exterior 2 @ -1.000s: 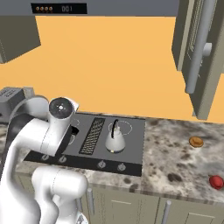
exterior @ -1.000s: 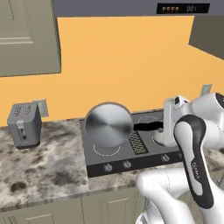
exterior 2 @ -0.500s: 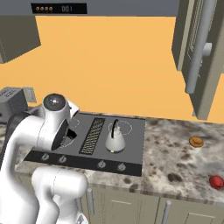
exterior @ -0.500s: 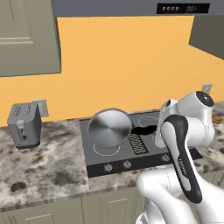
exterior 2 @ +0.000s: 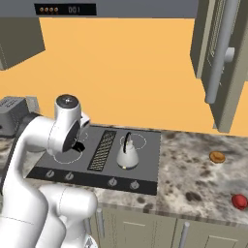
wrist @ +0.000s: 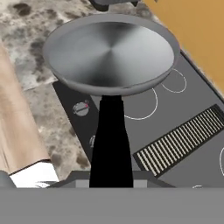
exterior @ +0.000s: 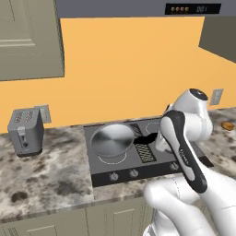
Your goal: Pick the pan from the cabinet and place it on the stove. Then turn on the stove burner for the pan.
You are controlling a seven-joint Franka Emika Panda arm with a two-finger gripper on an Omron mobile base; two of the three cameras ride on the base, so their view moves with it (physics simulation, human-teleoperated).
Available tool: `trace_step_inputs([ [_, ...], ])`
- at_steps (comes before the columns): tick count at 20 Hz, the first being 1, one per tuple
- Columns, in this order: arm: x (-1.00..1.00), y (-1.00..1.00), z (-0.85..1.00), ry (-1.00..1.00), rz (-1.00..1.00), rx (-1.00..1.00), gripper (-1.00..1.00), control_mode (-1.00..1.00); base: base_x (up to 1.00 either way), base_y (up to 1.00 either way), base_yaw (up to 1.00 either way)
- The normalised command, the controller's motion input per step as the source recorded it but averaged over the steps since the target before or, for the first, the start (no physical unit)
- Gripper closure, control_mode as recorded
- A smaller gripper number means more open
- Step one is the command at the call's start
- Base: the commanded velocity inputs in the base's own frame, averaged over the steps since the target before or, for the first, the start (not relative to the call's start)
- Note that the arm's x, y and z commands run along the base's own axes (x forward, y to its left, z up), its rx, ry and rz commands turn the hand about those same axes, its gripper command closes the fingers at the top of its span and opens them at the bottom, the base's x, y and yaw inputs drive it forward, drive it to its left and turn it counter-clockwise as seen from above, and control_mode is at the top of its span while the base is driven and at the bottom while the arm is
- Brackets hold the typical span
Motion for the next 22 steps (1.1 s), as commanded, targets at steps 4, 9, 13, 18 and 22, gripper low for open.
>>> trace_step_inputs([
  [4, 0.29, 0.00, -0.17, 0.08, 0.00, 0.07, 1.00, -1.00, 0.00, 0.00, 0.00],
  [9, 0.29, 0.01, -0.26, 0.07, 0.00, 0.05, 1.00, -1.00, 0.00, 0.00, 0.00],
  [13, 0.22, 0.01, -0.46, 0.02, 0.00, 0.01, 1.00, -1.00, 0.00, 0.00, 0.00],
  [18, 0.14, 0.01, -0.49, 0.00, -0.02, 0.00, 1.00, -1.00, 0.00, 0.00, 0.00],
  [22, 0.09, 0.00, -0.37, 0.00, -0.03, 0.00, 1.00, -1.00, 0.00, 0.00, 0.00],
])
